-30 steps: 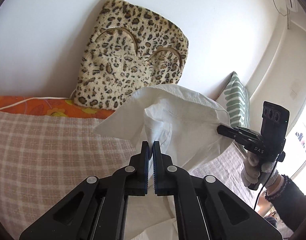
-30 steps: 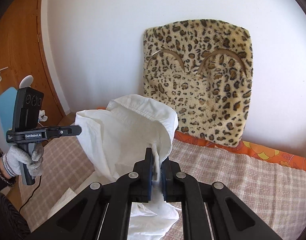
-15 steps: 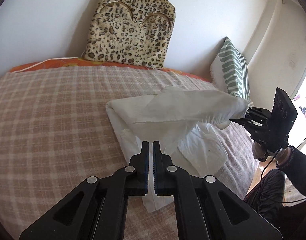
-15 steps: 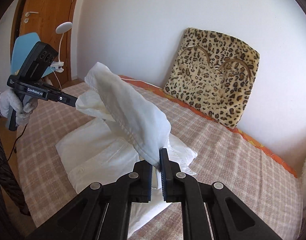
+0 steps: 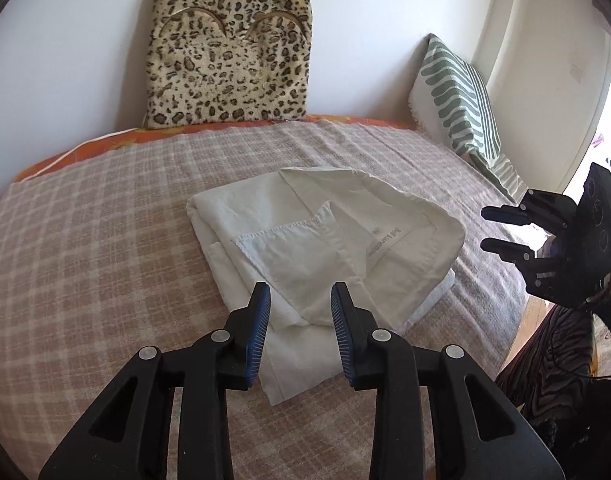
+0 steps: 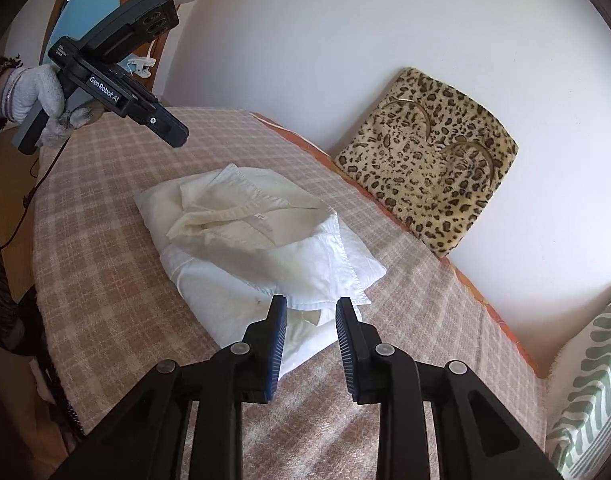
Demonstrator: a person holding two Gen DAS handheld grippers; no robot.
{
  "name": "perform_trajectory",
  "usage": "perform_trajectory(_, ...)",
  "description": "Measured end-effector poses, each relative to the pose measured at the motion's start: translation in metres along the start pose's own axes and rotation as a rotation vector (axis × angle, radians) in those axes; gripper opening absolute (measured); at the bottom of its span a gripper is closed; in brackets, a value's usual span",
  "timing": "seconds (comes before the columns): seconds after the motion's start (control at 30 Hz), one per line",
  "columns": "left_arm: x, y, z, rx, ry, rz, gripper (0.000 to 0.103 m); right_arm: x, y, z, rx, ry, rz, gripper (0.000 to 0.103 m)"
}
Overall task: Fold small clothes
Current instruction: 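Open both tools and release the folded shirt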
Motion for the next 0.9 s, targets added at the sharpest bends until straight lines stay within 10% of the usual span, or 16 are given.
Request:
perform_trajectory(0.33,0.040,0.017,0.040,-0.354,0.106,0.109,0.034,0.016,-0.024,0.068,-0.339,-0.008,-0.052,0.033)
perform_trajectory(0.4,0.040,0.016,0.039,-0.348,0.133,0.081,0.030,0.025,-0.024,0.067,-0.347,-0.017,-0.037,0.033)
perform_trajectory(0.47,0.043,0.015,0.036,-0.324,0.133,0.085,0.000,0.036,-0.022,0.068,-0.363,-0.011,-0.021,0.033)
perform_trajectory(0.57,0.041,0.012,0.037,-0.335,0.143,0.085,0.001,0.046,-0.020,0.070,-0.394,-0.001,-0.005,0.033)
perform_trajectory(0.67,0.028,0.005,0.041,-0.334,0.141,0.056,0.001,0.052,-0.021,0.071,-0.394,-0.008,0.027,0.011)
perform_trajectory(0.9,0.021,0.020,0.058,-0.298,0.078,0.118,0.002,0.045,-0.028,0.069,-0.201,-0.215,0.073,0.004)
Point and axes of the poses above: each gripper's, at about its wrist camera, not at the fingertips, and x roughly the way its jaws point, z to its left, y to its underside, the point moved 4 cm from there along x, roughly the way its jaws point, and after that the axes turned 1 degree about -z, right-handed, at the moved point
